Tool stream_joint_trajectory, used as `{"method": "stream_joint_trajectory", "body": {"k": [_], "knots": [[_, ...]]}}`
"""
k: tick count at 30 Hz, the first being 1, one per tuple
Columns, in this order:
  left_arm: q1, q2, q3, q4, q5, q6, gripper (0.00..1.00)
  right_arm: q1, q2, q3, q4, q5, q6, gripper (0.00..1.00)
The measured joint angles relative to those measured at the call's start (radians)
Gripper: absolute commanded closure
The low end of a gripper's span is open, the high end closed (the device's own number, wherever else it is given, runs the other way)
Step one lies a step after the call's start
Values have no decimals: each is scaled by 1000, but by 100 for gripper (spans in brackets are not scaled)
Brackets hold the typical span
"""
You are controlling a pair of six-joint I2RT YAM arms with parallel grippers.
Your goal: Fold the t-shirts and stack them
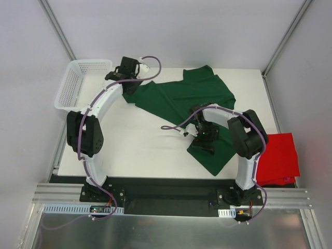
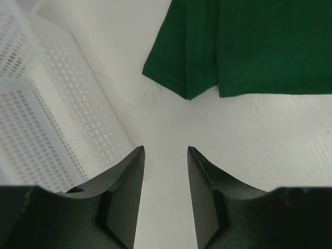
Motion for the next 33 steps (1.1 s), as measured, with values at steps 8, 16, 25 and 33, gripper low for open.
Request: {"method": "stream_joint_trajectory", "body": {"k": [8,16,25,33], "knots": [[140,67,-32,-90,264,-182,64,0,11,13,-14,0,0,4],[110,224,35,-153,406,-231,65,0,11,13,-14,0,0,4],[108,267,130,-167,414,-224,64,0,11,13,-14,0,0,4],[108,358,197,-167,397,-210,64,1,11,13,-14,0,0,4]]}}
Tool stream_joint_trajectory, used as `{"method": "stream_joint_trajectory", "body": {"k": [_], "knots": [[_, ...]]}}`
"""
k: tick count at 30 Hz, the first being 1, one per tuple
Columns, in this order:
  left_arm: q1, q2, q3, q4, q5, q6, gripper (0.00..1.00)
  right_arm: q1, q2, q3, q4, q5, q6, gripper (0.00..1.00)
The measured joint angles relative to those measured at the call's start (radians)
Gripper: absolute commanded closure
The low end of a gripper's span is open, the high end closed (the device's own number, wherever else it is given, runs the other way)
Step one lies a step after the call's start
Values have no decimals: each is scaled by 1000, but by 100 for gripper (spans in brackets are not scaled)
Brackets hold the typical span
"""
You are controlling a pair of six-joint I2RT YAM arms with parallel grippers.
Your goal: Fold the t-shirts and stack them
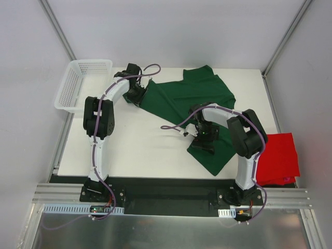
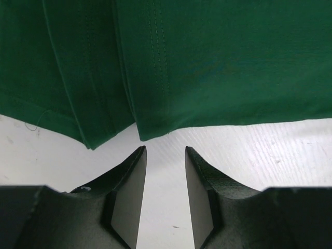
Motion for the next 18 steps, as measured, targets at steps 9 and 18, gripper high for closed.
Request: {"method": "stream_joint_trajectory", "body": {"k": [9,18], "knots": [[0,68,30,-1,-16,15,64,0,0,0,0,0,0,4],[0,70,40,-1,-54,30,63,0,0,0,0,0,0,4]]}}
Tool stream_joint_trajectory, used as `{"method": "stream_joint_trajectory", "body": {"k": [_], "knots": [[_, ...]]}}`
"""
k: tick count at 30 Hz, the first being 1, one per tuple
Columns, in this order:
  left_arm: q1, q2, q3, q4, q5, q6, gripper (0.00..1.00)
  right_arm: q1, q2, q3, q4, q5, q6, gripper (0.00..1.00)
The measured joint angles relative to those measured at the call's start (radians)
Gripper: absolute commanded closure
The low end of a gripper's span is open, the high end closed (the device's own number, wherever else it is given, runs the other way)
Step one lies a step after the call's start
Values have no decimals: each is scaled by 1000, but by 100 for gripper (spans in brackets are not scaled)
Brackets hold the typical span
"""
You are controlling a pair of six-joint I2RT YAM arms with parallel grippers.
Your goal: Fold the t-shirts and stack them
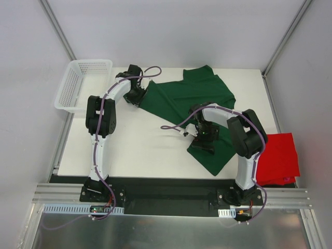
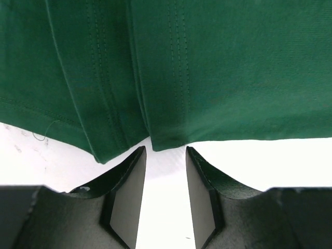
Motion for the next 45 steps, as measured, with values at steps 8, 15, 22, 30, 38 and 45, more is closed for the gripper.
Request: {"method": "stream_joint_trajectory", "body": {"k": [8,15,22,30,38,45], "knots": [[0,0,14,-2,-17,11,64,0,0,0,0,0,0,4],[0,13,50,1,-21,11,65,0,0,0,0,0,0,4],[0,24,50,0,-21,12,68,0,0,0,0,0,0,4],[0,33,46,-1,-1,13,71,0,0,0,0,0,0,4],[0,33,29,-1,6,14,98,0,0,0,0,0,0,4],[-2,32,23,1,5,30,100,0,0,0,0,0,0,4]]}}
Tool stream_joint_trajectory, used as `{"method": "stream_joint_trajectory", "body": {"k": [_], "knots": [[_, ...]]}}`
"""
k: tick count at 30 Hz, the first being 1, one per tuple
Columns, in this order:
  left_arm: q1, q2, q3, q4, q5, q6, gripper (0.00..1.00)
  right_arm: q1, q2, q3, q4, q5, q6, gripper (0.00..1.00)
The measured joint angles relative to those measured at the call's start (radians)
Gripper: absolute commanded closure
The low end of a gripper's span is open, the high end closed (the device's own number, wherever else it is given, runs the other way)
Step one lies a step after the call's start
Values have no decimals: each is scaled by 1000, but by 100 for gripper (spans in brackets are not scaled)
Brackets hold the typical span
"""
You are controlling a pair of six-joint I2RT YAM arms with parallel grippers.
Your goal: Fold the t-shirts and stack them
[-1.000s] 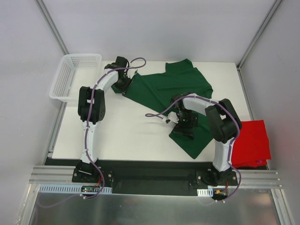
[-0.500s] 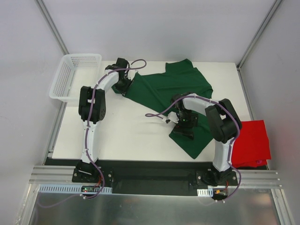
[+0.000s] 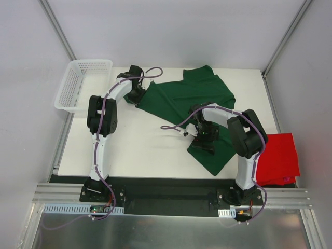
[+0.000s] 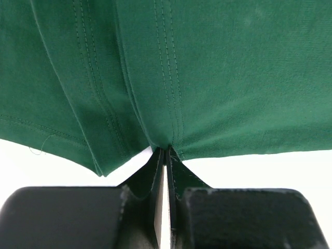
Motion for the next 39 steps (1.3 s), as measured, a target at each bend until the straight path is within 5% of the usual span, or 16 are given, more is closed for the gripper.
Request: {"method": "stream_joint_trajectory", "body": {"k": [6,18,26,39], "knots": [[-17,-90,-112,1,-10,5,100,0,0,0,0,0,0,4],[-111,-599,-466,-74,-70,3,100,0,2,1,0,5,12,4],[-109,-703,-644,-188,-107,-11,100,-2,11,5,0,29,23,4],[-172,-905,-724,-361,-77,-84,100,-92,11,124,28,54,50,4]]}}
